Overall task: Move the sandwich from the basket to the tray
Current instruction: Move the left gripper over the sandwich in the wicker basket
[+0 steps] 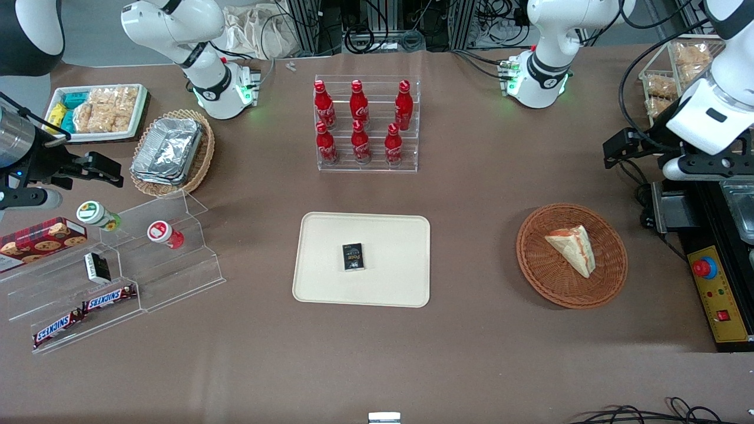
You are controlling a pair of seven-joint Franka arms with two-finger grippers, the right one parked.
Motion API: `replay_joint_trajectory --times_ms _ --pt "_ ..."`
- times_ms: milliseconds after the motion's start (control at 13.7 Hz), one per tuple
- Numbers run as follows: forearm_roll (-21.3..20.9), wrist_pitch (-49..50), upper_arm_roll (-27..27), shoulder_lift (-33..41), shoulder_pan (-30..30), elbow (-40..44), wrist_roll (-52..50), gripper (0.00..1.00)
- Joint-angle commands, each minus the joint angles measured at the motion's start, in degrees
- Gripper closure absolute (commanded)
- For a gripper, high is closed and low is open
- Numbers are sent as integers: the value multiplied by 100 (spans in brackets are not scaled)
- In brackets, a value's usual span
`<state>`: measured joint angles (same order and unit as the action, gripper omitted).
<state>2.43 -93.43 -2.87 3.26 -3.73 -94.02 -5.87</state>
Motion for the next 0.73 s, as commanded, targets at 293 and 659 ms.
replay_joint_trajectory --times_ms 293,659 --pt "-59 316 112 -88 -93 104 -751 0" --pt "-67 -699 120 -344 126 -887 -3207 0"
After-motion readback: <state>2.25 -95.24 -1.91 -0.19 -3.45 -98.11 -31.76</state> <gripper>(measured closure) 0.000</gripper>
